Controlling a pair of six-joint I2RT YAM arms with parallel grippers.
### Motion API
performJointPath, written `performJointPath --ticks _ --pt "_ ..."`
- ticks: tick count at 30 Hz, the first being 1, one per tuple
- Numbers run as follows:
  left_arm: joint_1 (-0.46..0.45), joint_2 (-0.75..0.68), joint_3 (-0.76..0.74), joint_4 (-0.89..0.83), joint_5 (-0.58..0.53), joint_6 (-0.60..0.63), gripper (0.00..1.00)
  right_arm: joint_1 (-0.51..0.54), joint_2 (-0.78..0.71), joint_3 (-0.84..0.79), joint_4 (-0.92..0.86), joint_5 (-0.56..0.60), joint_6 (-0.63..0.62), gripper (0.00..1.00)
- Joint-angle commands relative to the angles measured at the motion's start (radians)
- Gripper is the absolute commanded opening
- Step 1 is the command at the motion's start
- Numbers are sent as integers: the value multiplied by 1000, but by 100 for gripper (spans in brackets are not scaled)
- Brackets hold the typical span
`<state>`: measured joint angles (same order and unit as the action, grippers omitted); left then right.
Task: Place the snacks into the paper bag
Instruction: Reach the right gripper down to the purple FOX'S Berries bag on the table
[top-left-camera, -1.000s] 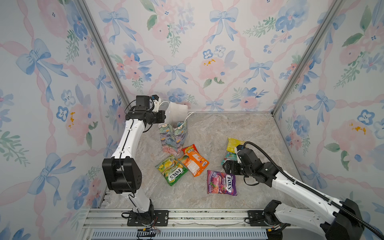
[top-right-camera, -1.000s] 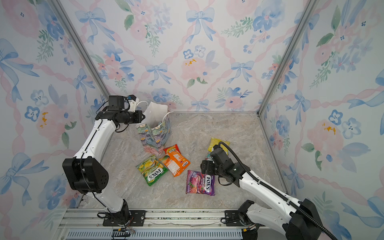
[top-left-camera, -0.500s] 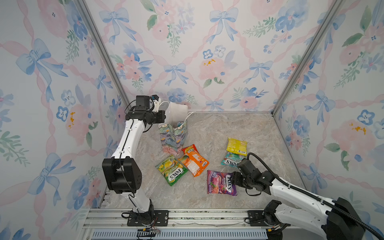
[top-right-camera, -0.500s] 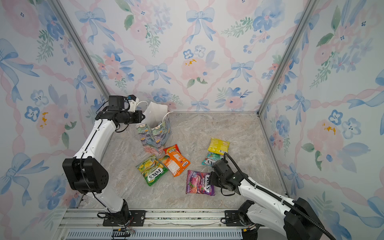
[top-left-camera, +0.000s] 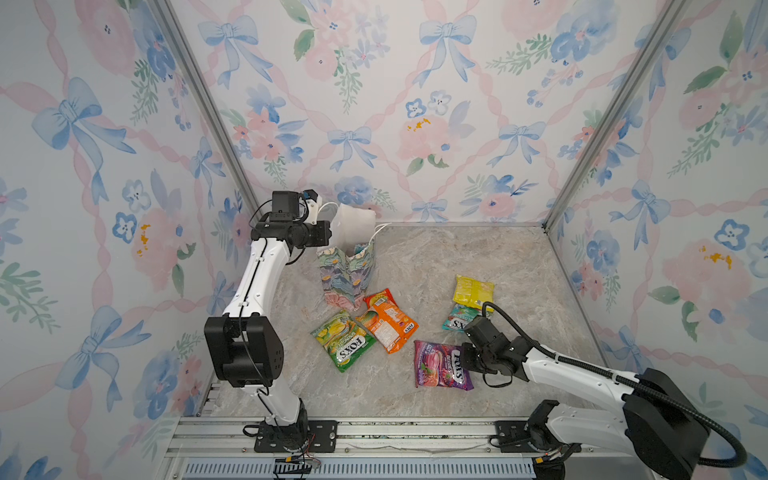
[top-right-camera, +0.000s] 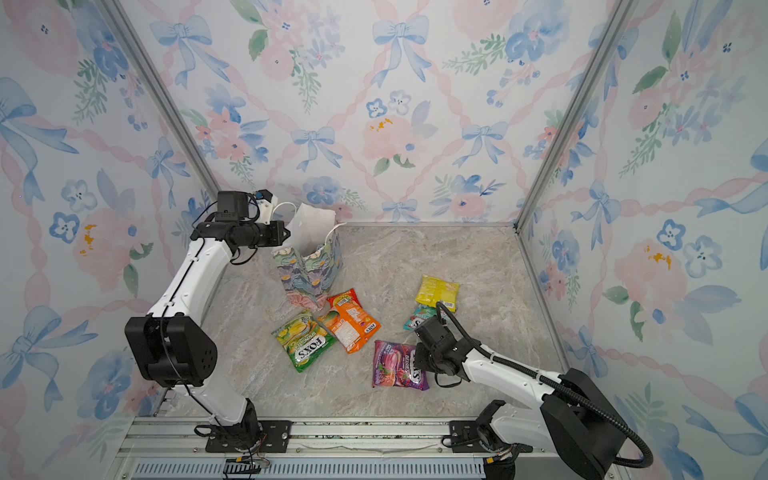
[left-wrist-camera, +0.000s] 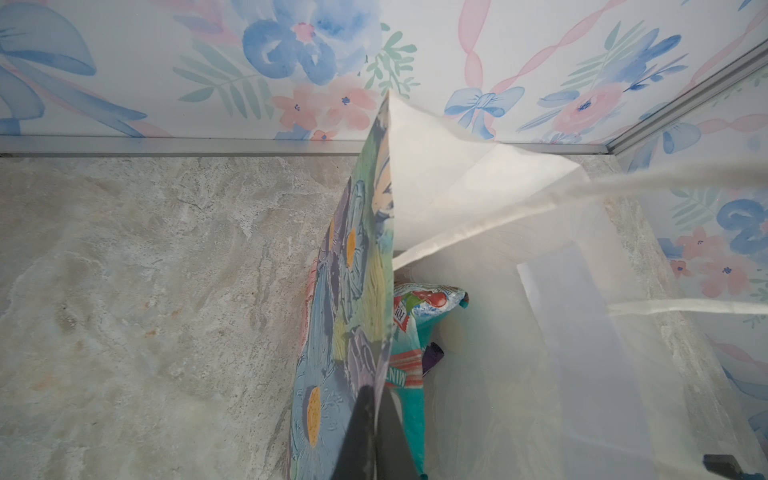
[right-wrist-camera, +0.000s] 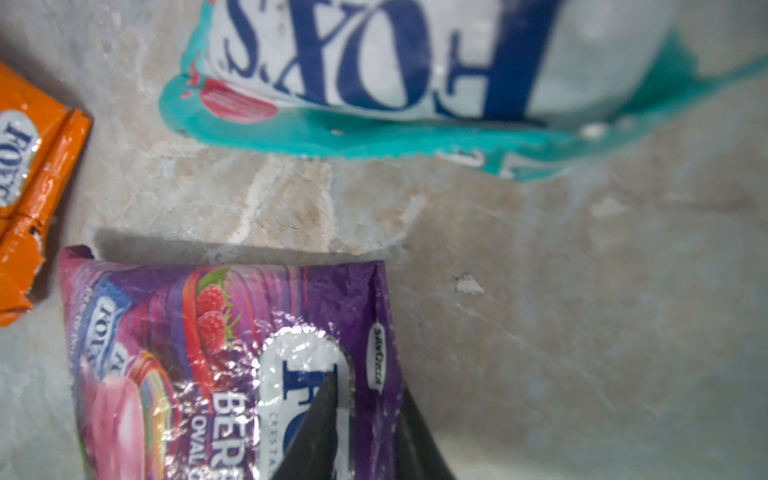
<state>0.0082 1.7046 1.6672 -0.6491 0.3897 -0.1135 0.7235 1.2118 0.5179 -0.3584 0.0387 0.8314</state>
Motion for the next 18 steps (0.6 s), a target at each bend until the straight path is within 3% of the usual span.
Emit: performJointPath --ticks 1,4,18 --pt "2 -20 -18 5 -7 9 0 23 21 57 -12 8 -47 6" --pt "3 -18 -17 5 -8 9 0 43 34 115 -42 23 -97 0" --pt "4 -19 -19 5 -9 10 0 105 279 520 -141 71 -468 0"
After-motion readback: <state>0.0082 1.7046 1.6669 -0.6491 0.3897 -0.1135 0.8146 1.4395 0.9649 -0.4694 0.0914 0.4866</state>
